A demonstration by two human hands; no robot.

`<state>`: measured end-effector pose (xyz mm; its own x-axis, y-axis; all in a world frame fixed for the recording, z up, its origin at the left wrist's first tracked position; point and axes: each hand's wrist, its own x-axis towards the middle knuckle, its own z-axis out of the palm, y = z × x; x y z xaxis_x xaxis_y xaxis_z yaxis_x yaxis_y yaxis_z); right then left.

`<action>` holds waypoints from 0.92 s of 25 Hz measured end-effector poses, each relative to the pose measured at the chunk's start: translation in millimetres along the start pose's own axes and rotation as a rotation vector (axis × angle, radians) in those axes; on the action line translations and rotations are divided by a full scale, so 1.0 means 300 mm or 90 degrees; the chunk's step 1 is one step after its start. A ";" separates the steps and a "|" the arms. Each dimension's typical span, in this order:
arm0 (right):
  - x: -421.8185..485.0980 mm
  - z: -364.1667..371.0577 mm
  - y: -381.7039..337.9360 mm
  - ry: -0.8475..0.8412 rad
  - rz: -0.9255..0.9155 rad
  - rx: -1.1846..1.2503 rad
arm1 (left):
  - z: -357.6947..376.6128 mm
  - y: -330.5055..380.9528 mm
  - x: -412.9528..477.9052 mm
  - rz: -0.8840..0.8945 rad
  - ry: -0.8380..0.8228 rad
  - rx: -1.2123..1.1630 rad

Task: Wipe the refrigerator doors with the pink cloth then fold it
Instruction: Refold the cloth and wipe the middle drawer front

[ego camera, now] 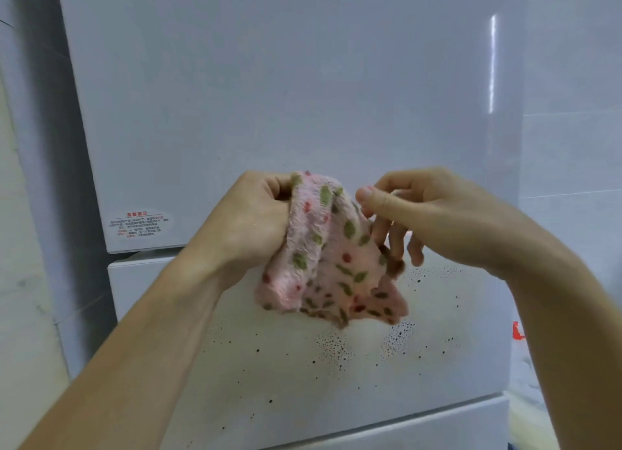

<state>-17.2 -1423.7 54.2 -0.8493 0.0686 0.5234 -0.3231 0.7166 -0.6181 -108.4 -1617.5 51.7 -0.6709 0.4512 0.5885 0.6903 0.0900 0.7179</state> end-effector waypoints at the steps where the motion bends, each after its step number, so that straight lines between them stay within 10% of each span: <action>1: 0.001 0.010 0.012 -0.027 0.031 -0.051 | -0.003 0.001 -0.002 0.008 -0.015 -0.022; 11: 0.041 0.077 0.068 -0.204 0.040 0.380 | -0.065 -0.003 -0.011 -0.010 -0.094 -0.020; 23: 0.066 0.098 0.033 0.041 -0.027 0.146 | -0.073 -0.029 -0.010 -0.082 -0.034 -0.157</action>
<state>-49.4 -1435.7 41.2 -0.8070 0.0909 0.5836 -0.4506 0.5439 -0.7079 -118.2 -1639.2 51.9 -0.7292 0.4973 0.4700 0.5084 -0.0661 0.8586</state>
